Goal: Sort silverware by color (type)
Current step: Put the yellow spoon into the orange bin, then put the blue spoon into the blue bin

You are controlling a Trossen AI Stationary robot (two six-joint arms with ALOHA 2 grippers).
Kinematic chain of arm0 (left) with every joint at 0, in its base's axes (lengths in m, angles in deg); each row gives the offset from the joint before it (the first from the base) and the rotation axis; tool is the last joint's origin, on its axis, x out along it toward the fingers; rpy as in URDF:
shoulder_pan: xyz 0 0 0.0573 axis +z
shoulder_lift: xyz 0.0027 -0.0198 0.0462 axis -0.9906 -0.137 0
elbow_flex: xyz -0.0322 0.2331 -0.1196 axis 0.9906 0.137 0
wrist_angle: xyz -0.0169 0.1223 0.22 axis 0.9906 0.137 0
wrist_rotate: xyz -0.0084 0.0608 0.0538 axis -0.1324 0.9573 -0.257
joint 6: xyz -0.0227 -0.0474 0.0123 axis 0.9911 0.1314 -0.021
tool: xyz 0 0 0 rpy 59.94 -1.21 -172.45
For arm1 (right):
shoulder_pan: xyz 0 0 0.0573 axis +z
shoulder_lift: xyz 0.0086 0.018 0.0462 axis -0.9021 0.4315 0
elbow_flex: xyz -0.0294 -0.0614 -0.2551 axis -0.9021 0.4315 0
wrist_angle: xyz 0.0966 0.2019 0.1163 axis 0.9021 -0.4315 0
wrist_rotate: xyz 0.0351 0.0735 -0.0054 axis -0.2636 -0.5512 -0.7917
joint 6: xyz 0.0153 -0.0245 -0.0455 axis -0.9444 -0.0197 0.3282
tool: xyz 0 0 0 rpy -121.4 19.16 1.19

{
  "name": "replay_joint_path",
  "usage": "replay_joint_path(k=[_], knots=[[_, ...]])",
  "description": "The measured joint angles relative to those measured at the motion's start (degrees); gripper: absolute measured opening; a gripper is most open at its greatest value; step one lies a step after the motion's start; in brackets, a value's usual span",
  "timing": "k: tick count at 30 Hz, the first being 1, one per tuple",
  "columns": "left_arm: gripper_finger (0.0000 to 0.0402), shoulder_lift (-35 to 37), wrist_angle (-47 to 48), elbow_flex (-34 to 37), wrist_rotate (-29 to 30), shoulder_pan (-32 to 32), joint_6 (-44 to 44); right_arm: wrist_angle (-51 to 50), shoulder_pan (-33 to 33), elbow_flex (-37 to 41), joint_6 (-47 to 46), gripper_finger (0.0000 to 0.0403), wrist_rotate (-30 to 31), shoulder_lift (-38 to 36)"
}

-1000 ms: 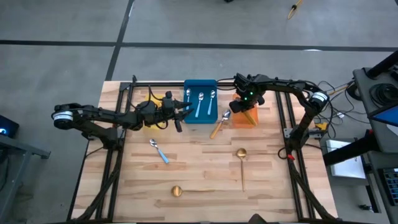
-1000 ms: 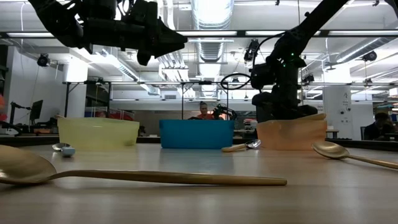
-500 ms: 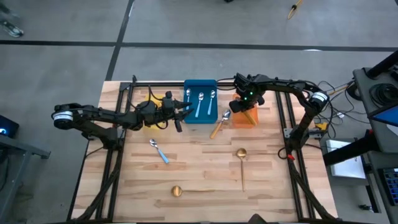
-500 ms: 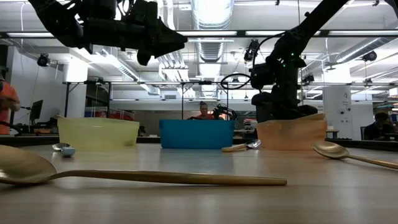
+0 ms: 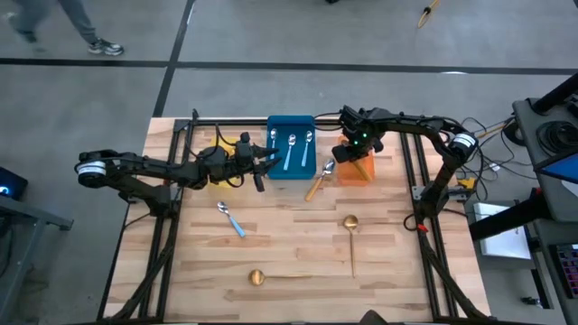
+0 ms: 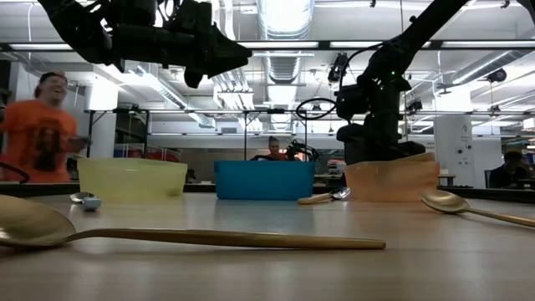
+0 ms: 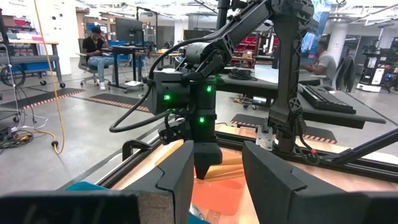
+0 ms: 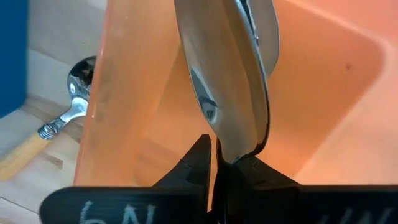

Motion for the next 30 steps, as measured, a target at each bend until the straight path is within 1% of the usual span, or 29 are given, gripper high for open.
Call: replay_joint_path(k=[4,12,16,22,30], knots=[[0.0119,0.0,0.0,0.0,0.0,0.0,0.0,0.0,0.0,0.0,-2.1,0.0044,-0.1,0.0],[0.0119,0.0,0.0,0.0,0.0,0.0,0.0,0.0,0.0,0.0,-2.5,0.013,-0.1,0.0],[0.0119,0.0,0.0,0.0,0.0,0.0,0.0,-3.5,0.0,-2.1,-2.4,0.0161,-0.1,0.0],[0.0119,0.0,-0.1,0.0,0.0,0.0,0.2,-8.7,0.0,-7.4,-1.9,0.0185,0.0,-0.2],[0.0119,0.0,-0.1,0.0,0.0,0.0,0.2,-10.8,0.4,-14.0,-1.8,0.0189,0.7,-1.6]])
